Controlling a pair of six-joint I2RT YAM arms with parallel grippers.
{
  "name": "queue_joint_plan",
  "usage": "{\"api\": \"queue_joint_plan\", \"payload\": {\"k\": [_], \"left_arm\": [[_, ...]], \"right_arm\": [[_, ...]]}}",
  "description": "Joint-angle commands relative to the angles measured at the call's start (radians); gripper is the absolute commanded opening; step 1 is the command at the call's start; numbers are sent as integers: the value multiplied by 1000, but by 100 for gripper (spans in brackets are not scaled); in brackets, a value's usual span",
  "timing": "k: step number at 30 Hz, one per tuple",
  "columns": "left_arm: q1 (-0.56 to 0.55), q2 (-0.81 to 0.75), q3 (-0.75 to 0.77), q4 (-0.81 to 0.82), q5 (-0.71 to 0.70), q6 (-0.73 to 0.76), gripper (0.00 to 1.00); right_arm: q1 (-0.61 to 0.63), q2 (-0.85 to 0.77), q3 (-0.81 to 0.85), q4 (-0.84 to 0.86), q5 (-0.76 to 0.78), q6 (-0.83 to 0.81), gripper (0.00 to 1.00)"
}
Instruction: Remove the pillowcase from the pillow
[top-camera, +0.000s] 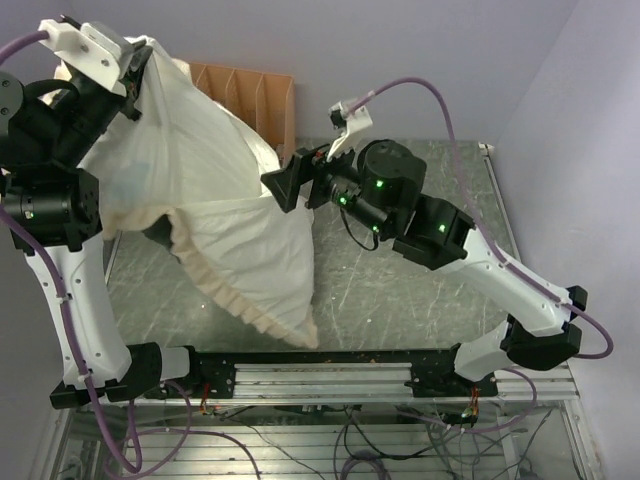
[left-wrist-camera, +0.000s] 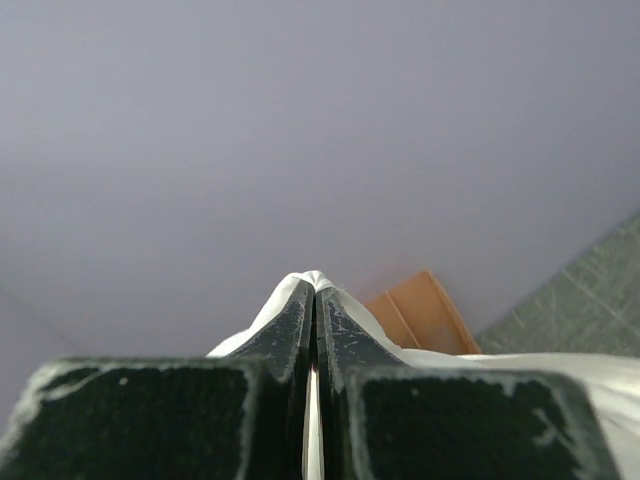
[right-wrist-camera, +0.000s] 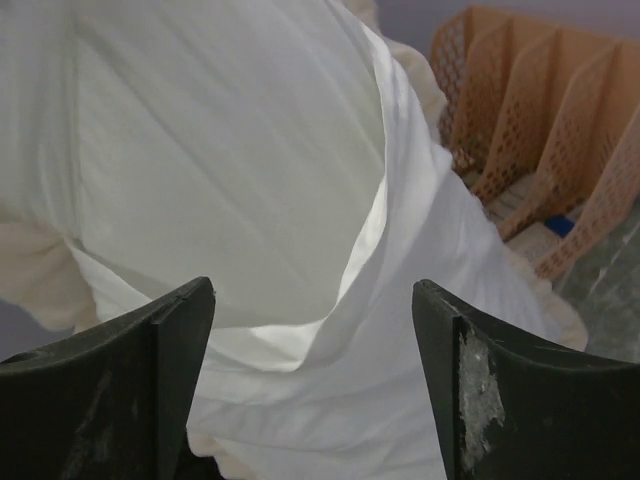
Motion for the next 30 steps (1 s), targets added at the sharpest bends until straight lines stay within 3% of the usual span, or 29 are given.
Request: {"api": "queue_joint_plan", "payload": {"k": [1, 4, 8, 14, 19, 24, 27, 30], "left_arm": [[3, 20, 123, 280, 44, -79, 7], [5, 14, 115, 258, 70, -116, 7], [4, -38, 40, 264, 122, -136, 7], [5, -71, 7, 214, 170, -151, 7], [4, -80, 10, 182, 195, -151, 7], [5, -89, -7, 171, 209, -158, 7], [5, -101, -32, 168, 208, -155, 7], [5, -115, -58, 156, 195, -140, 7]], "right_arm": [[-5, 36, 126, 17, -82, -129, 83], [-57, 103, 246, -21, -186, -158, 89], [-220, 216, 354, -73, -343, -85, 92], [-304, 337, 403, -18, -615, -213, 97], [-345, 394, 370, 68, -871, -235, 99], [-345, 397, 226, 271, -989, -178, 99], [-342, 406, 184, 359, -1027, -115, 91], [-342, 407, 175, 387, -977, -74, 55]]}}
